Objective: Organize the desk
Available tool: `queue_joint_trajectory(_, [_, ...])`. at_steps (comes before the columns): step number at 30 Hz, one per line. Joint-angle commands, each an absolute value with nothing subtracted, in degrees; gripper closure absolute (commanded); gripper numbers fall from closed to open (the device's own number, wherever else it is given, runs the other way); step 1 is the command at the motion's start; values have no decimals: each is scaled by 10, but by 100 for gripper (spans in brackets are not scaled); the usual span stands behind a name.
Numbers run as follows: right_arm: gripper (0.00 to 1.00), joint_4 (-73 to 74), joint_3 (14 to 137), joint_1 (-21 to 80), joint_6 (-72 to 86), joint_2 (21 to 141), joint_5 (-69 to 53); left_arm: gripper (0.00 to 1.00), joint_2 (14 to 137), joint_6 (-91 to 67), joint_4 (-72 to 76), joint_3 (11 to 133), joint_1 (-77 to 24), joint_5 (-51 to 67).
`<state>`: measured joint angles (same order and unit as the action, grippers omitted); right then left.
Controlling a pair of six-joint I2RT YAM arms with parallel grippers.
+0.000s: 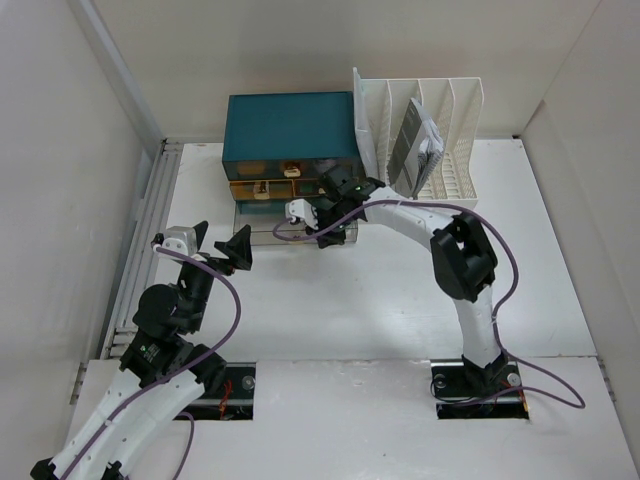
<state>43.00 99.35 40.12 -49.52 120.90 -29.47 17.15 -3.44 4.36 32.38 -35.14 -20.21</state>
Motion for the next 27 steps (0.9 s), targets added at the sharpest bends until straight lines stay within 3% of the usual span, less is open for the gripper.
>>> queue_joint_trajectory(1, [100, 393, 984, 403, -477, 1183, -263, 7, 174, -28, 60, 332, -350, -207])
queue_joint_trajectory(16, [100, 91, 888, 428, -315, 1163, 92, 7, 169, -28, 60, 332, -350, -207])
queue_joint_trajectory(27, [100, 31, 912, 428, -322, 1211, 201, 7, 169, -28, 60, 332, -350, -207])
